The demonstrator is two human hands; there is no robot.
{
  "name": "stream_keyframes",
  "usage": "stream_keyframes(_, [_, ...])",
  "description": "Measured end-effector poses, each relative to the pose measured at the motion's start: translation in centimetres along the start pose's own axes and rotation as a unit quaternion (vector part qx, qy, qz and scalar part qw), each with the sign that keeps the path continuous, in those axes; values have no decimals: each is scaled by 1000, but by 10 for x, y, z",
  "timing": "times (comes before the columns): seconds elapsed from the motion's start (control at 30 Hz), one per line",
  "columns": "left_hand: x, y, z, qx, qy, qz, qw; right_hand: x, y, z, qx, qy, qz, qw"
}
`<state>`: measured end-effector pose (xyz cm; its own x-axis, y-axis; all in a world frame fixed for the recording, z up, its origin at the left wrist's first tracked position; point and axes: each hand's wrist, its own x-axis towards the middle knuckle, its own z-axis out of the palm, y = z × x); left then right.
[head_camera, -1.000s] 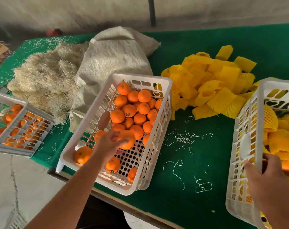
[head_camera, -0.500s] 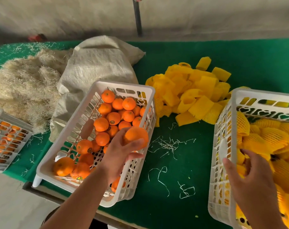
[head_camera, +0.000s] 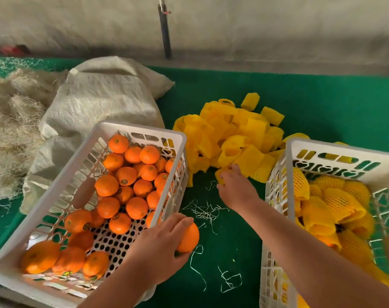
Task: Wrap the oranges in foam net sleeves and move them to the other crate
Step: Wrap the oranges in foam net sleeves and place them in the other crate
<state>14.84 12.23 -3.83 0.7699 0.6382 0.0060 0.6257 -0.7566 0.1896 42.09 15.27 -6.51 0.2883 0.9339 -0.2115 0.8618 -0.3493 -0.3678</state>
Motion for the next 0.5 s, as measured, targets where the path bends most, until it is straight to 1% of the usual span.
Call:
stream_keyframes(0.1, [2,0,1,19,2,18,1000,41,-3,-1,-14,12,20,1000])
stream_keyframes(0.17, [3,0,2,15,-6,22,1000,64,-1,2,-7,1,42,999])
stream_keyframes(0.23, [4,0,2,12,-22,17,1000,83,3,6,4,-29,51,998])
stream_keyframes(0.33, [5,-1,2,2,-33,3,999,94,8,12,16,-85,34,996])
stream_keyframes(0.37, [5,-1,2,-7,-37,-4,999,93,8,13,30,-83,29,996])
stream_keyframes(0.4, [5,-2,1,-17,-43,-11,999,89,6,13,60,-66,25,996])
stream_keyframes(0.47, [4,-2,-1,-34,-54,-25,998,75,2,8,155,-6,15,988])
stream_keyframes(0.5, [4,-2,-1,-37,-56,-31,997,64,0,2,206,23,11,978])
